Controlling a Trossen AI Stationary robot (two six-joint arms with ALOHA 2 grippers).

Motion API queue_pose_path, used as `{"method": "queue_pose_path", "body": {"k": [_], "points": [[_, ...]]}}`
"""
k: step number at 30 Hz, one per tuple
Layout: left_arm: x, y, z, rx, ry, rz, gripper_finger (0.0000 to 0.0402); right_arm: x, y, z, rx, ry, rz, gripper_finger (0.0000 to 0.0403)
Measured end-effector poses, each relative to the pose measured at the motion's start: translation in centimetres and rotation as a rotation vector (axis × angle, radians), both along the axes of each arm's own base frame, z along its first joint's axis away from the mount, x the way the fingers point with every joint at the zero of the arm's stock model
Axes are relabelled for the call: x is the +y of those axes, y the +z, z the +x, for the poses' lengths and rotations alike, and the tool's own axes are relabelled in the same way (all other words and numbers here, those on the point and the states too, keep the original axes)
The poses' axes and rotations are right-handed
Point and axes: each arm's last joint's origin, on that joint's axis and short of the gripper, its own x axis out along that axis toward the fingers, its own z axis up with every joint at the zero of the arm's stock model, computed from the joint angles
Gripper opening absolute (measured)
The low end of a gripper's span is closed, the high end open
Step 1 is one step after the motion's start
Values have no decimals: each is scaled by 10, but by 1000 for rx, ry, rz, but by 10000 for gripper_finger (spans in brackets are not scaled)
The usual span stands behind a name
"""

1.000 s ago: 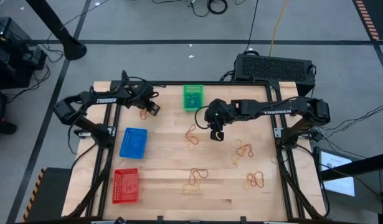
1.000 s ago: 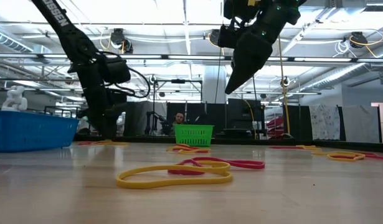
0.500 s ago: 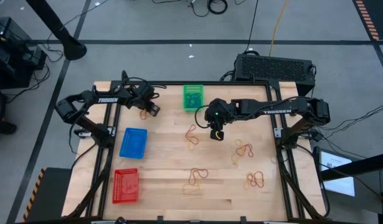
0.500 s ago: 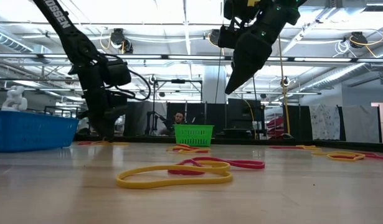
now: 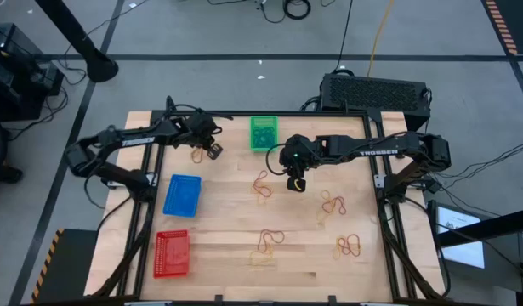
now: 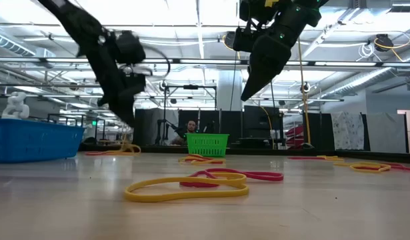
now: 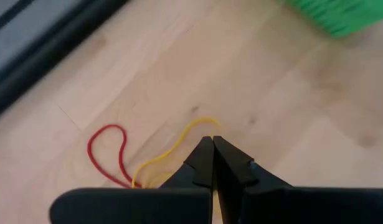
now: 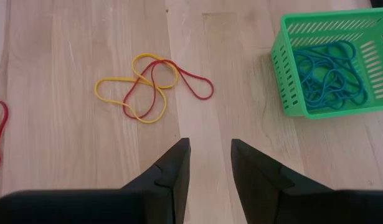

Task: Sort rubber bands into baskets
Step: Put the yellow rubber band into the blue bin

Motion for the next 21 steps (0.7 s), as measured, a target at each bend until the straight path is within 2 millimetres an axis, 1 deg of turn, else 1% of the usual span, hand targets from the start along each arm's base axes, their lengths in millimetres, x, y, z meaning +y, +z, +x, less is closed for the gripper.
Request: {"method": "queue_pose_path", "body": {"k": [2,6,10,15,21], "points": [[-8,17,-1,-31,-26,22,4,0,0,0,0,0,0,110],[-28,52,-8,-114,-78,78,3,0,0,0,2,-4,3,110],[-50,77,-21,-208,-136,121,3,0,-1,-1,8,-8,7,110],[-73,93,-39,-276,-166,111,3,1,-1,-2,17,-25,21,110],[-99,98,-54,-306,-202,16,2,1,-2,-2,26,-30,25,110]]}}
